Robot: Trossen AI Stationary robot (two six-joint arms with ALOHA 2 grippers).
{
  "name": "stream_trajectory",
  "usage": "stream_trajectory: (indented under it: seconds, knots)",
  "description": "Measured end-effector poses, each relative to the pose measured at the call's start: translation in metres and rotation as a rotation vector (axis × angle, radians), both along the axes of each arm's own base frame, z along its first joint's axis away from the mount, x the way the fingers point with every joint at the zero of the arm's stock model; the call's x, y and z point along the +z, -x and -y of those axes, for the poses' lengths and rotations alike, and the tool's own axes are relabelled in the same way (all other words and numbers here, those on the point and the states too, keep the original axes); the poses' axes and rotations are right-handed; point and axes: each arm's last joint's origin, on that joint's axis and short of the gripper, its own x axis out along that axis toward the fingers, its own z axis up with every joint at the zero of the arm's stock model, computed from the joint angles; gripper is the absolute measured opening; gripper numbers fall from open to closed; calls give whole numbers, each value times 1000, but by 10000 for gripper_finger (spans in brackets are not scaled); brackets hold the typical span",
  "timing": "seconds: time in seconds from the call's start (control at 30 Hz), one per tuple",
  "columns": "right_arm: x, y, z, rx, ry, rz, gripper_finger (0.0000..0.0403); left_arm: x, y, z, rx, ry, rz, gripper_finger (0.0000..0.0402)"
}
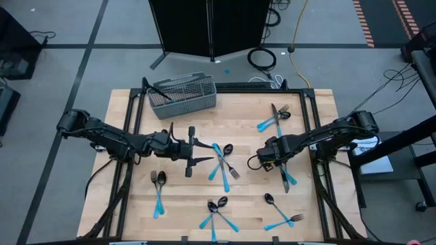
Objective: Sort silverware
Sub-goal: Put the blue knife into the silverware basket
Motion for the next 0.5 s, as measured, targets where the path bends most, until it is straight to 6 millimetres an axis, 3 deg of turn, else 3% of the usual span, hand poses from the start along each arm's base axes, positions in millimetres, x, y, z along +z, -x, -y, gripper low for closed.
stream_trajectory:
  seconds: [0.5]
  knots:
    - [-16, 10, 0, -60, -28, -11, 112, 0, 0, 0, 0, 0, 0, 160]
